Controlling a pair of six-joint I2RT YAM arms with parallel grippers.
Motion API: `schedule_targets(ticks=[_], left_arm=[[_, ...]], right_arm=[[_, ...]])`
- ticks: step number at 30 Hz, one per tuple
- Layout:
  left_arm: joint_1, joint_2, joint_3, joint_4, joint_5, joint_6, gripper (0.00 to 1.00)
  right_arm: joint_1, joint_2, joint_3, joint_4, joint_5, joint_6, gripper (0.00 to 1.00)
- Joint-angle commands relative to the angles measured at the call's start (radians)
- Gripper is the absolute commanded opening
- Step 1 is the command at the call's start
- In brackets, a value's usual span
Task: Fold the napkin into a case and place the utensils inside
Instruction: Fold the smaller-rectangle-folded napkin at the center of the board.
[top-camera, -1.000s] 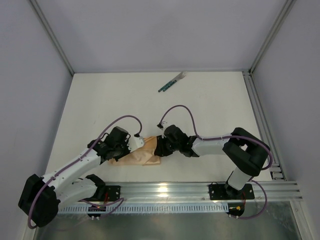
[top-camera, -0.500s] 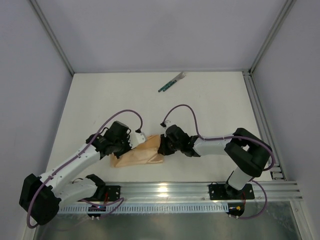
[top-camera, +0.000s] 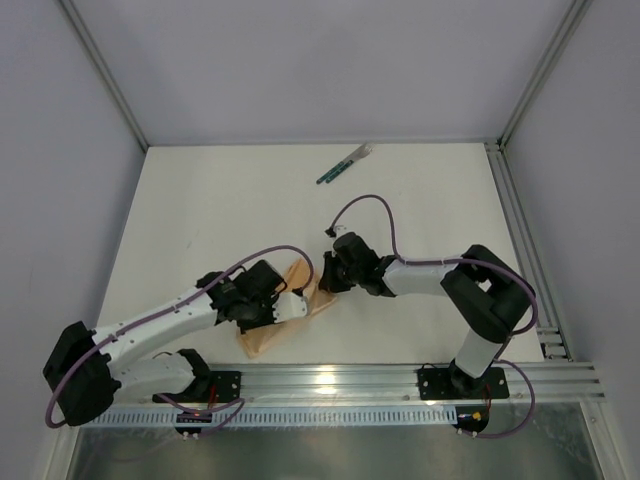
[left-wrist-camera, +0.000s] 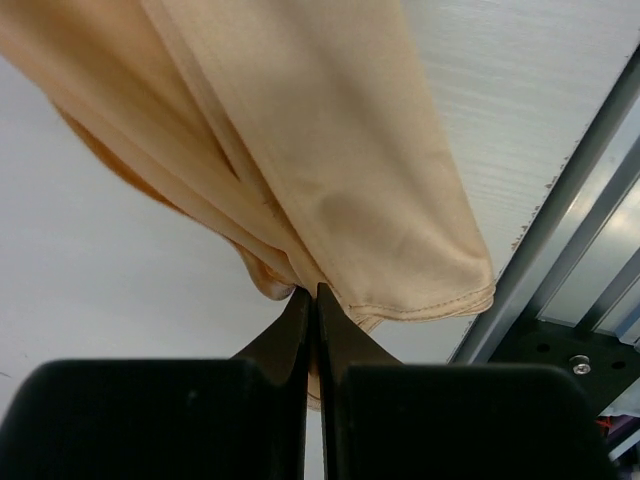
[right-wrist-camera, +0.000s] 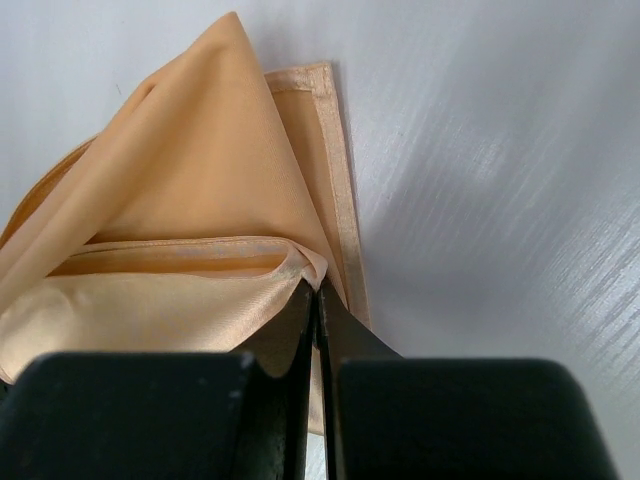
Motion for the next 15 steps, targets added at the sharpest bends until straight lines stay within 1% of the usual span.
schedule_targets(ticks=[1, 2, 4, 6, 11, 15], left_arm=[[-0.084, 0.056, 0.043, -0.005, -0.070, -0.020, 0.00], [-0.098, 0.097, 0.046, 0.001, -0.081, -0.029, 0.00], [-0.151, 0.127, 0.048, 0.027, -0.126, -0.042, 0.00], [-0.203, 0.150, 0.040, 0.038, -0.135, -0.045, 0.00], [-0.274, 0.165, -0.024, 0.055, -0.181, -0.066, 0.00], [-0.338, 0.214, -0.018, 0.072, -0.207, -0.081, 0.00]], right_arm=[[-0.009, 0.027, 0.016, -0.027, 0.014, -0.019, 0.04], [-0.012, 0.027, 0.016, -0.024, 0.016, -0.019, 0.04], [-0.016, 0.030, 0.019, -0.024, 0.017, -0.026, 0.04], [-0.028, 0.032, 0.018, -0.024, 0.010, -0.029, 0.04], [-0.047, 0.039, 0.014, -0.011, -0.021, -0.037, 0.04], [-0.049, 0.051, 0.027, -0.012, -0.046, -0.045, 0.05]])
